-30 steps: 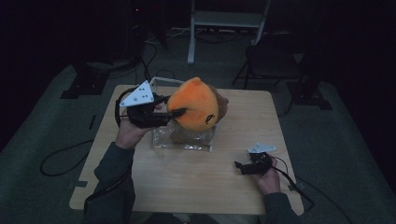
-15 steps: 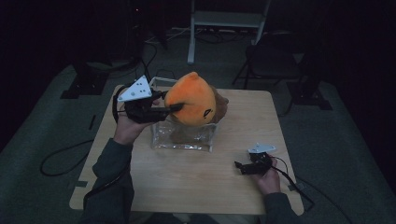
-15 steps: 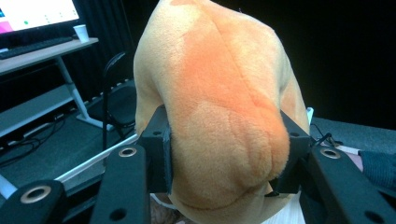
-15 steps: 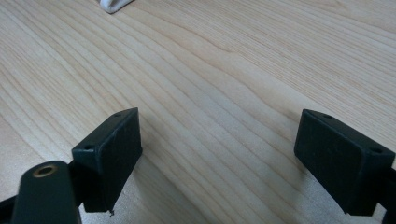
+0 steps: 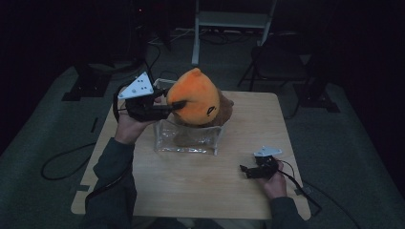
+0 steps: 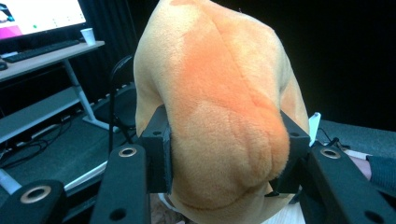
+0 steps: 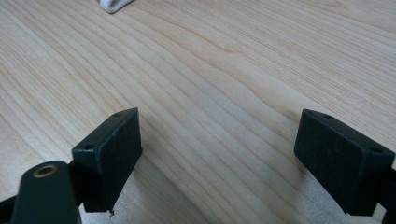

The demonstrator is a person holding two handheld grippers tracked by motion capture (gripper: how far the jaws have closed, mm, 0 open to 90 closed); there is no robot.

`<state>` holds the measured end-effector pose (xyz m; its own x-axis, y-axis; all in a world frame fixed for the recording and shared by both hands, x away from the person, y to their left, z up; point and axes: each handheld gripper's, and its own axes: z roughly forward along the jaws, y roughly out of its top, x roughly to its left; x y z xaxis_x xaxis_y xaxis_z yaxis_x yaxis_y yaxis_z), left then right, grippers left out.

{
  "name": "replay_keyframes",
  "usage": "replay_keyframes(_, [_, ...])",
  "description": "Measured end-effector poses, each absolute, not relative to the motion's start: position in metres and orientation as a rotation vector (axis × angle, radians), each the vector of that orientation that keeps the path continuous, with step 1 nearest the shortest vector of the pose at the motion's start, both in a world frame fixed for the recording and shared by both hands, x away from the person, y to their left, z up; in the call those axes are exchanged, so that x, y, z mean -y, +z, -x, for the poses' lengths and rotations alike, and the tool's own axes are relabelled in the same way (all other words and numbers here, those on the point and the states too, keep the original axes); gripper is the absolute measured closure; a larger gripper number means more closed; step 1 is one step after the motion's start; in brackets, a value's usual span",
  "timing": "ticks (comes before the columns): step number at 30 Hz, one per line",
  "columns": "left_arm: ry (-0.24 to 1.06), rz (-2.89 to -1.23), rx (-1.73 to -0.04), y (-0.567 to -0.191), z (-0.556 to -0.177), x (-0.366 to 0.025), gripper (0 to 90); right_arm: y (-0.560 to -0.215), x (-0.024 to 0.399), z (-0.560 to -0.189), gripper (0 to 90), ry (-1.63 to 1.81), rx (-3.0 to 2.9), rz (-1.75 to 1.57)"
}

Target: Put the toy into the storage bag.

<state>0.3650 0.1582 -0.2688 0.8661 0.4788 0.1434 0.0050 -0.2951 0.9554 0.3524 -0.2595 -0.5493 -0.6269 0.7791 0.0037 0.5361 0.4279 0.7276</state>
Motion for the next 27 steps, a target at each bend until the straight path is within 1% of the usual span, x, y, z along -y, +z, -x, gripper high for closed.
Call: replay_keyframes(27, [0.521, -1.807, -0.400, -0.258, -0.376, -0.169, 52.2, -0.549, 0.260, -0.352, 14.3, 1.018, -2.352, -1.129])
